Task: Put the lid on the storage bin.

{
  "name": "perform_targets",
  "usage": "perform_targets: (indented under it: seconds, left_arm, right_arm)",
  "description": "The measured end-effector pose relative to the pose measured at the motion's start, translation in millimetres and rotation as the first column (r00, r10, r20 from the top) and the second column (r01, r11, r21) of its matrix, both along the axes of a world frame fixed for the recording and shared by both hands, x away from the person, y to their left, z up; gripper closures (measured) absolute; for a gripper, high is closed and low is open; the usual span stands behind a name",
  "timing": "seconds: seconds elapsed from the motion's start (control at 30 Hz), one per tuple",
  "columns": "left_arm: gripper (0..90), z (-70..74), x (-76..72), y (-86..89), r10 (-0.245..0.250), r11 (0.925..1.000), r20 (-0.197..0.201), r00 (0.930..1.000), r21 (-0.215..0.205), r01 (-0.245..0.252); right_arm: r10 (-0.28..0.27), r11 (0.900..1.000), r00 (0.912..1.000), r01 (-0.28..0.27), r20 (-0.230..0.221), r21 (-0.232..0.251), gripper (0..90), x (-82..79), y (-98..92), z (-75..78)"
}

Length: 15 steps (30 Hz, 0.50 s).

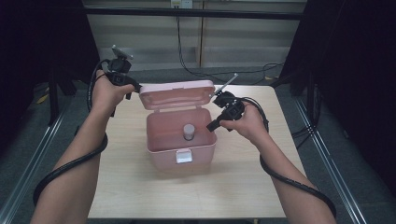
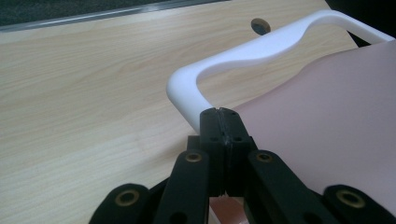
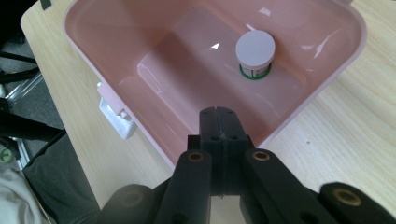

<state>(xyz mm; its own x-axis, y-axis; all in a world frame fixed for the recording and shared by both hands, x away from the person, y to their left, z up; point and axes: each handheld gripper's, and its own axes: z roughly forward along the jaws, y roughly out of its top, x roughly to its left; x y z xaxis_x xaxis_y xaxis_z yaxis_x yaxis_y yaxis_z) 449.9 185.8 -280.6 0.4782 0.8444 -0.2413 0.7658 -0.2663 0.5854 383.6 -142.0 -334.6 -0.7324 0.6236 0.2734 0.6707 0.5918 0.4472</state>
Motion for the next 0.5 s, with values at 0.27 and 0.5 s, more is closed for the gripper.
perform_targets:
  seconds: [0.27, 0.5]
  left_arm:
    - [89.5, 0.0, -5.1, -0.2, -0.008, 1.0000, 0.001, 1.0000, 0.004, 0.008]
    - [89.4, -1.6, -9.0, 1.0, -0.010, 0.9999, 0.000, 1.0000, 0.003, 0.010]
  right_arm:
    - [0.005, 1.000, 1.0000, -0.005, -0.005, 0.009, 90.0, 1.2, 2.6, 0.0]
    - [0.004, 1.000, 1.0000, -0.004, 0.002, 0.010, 90.0, 0.7, 1.5, -0.4]
